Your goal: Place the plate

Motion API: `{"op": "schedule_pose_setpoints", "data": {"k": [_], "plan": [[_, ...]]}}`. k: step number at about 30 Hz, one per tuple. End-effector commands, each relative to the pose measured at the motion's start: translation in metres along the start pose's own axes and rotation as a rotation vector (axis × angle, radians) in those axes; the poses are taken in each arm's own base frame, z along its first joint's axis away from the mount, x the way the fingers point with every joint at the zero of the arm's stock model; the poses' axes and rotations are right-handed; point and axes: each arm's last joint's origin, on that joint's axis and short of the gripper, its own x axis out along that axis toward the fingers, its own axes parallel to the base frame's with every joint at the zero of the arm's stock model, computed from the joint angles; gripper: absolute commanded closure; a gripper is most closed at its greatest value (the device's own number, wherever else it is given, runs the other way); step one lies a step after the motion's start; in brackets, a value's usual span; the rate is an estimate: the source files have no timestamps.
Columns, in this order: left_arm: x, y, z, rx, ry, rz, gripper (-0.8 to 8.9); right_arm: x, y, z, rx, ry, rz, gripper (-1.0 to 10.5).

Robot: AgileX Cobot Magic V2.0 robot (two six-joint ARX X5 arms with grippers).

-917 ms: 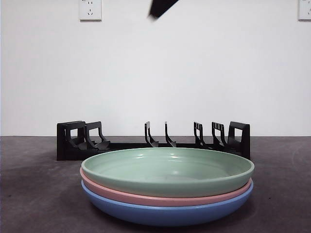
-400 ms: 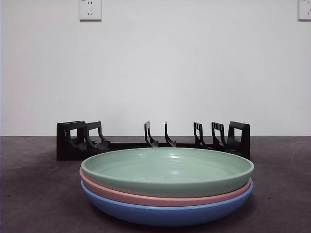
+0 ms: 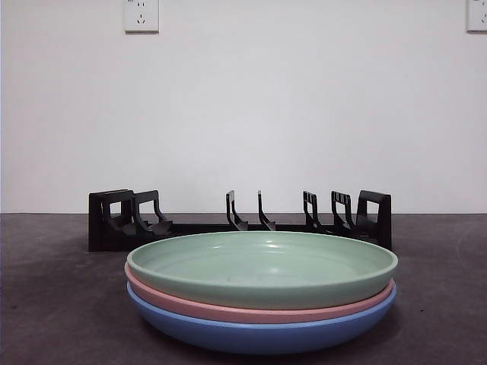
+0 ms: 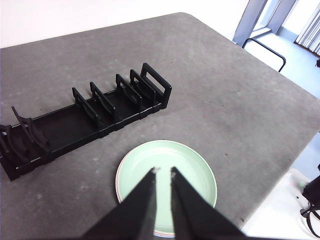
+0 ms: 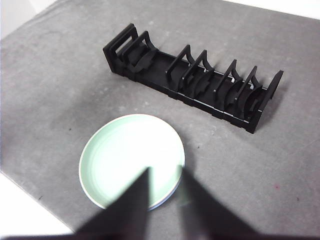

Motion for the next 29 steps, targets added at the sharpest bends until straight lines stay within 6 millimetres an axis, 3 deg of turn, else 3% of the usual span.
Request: {"op": "schedule_pose_setpoints", "data": {"k": [1, 13, 19, 24, 29], "plan": [[-0.003, -0.002, 0.004, 0.007, -0.017, -0.007, 7.87, -0.002, 0.002, 0.004, 0.004, -0.019, 0.011, 9.3], [-0.003, -0.002, 0.005, 0.008, -0.021, -0.008, 7.87, -0.005, 0.001, 0.004, 0.008, -0.038, 0.003, 9.3], [0.000, 0.005, -0.005, -0.016, -0.028, 0.038, 7.87, -0.005, 0.001, 0.004, 0.008, -0.038, 0.003, 9.3], [0.018, 0.026, -0.042, 0.011, -0.056, 0.160, 7.87, -0.005, 0.001, 0.004, 0.008, -0.038, 0.003, 9.3], [0.046, 0.057, -0.110, 0.068, -0.175, 0.331, 7.87, -0.005, 0.001, 0.004, 0.008, -0.039, 0.003, 9.3]]}}
